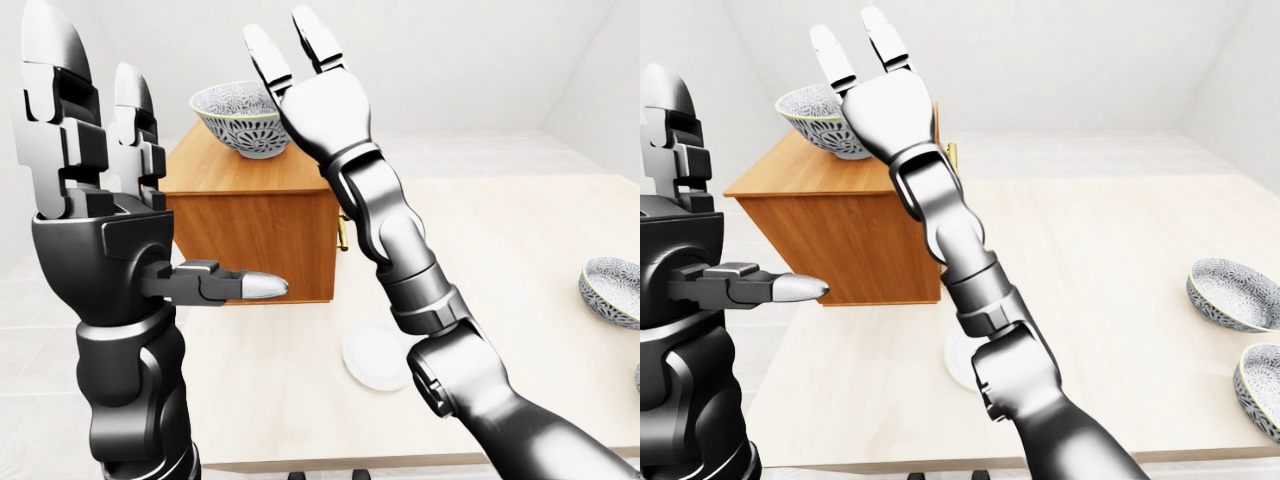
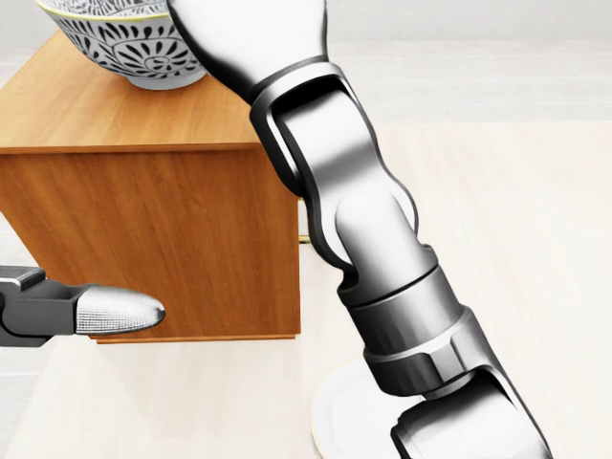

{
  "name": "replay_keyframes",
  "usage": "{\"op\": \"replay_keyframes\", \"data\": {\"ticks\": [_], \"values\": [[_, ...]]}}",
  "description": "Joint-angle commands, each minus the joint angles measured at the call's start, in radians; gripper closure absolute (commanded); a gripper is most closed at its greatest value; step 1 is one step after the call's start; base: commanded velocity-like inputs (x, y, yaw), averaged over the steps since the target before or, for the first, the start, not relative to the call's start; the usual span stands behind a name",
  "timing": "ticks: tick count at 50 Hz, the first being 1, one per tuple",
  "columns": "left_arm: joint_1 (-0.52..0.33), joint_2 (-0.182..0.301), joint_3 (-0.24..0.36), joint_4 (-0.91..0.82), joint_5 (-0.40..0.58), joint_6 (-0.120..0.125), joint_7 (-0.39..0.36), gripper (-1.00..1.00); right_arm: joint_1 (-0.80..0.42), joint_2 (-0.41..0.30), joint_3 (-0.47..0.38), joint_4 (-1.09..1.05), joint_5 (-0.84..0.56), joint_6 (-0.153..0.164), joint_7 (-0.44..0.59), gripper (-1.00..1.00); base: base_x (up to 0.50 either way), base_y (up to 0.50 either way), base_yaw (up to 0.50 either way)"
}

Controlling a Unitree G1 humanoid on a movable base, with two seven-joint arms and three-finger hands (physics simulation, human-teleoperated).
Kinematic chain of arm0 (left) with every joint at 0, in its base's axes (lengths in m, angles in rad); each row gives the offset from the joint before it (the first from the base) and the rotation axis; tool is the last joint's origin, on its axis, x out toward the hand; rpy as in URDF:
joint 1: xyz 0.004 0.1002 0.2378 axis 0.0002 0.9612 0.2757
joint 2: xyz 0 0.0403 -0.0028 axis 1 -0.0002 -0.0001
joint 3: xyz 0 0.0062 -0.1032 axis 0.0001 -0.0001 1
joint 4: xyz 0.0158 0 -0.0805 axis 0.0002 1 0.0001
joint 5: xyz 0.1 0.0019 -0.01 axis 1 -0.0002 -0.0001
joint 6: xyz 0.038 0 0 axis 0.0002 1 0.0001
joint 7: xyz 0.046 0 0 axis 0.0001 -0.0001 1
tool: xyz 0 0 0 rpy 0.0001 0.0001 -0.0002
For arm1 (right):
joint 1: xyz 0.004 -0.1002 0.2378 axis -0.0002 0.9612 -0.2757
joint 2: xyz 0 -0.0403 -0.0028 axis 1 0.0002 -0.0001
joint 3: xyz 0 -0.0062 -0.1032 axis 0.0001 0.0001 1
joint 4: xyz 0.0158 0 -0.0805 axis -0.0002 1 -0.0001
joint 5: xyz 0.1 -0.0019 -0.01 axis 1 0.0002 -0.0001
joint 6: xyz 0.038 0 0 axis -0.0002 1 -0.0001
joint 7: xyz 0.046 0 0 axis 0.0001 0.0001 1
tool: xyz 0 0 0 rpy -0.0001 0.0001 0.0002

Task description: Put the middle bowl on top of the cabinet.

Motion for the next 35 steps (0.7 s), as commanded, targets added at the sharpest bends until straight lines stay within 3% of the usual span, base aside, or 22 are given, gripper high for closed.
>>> {"op": "replay_keyframes", "data": {"ticks": [1, 9, 14, 28, 35], "values": [[-0.032, 0.001, 0.0, 0.011, 0.012, 0.0, 0.017, -1.0, 0.258, -0.003, 0.001, -0.356, -0.11, -0.048, 0.213, -1.0, 0.0, 0.0, 0.0], [-0.033, 0.001, 0.0, 0.013, 0.016, 0.0, 0.018, -1.0, 0.404, -0.036, -0.008, -0.567, -0.171, -0.099, 0.299, -1.0, 0.0, 0.0, 0.0], [-0.032, 0.001, -0.002, 0.015, 0.017, 0.0, 0.015, -1.0, 0.52, -0.064, -0.029, -0.732, -0.173, -0.099, 0.376, -1.0, 0.0, 0.0, 0.0], [-0.032, -0.002, -0.002, 0.016, 0.021, 0.0, 0.015, -1.0, 0.623, -0.133, -0.111, -1.009, -0.155, -0.099, 0.558, -1.0, 0.0, 0.0, 0.0], [-0.034, -0.001, -0.002, 0.013, 0.023, 0.0, 0.016, -1.0, 0.713, -0.143, -0.134, -1.143, -0.14, -0.099, 0.588, -1.0, 0.0, 0.0, 0.0]]}}
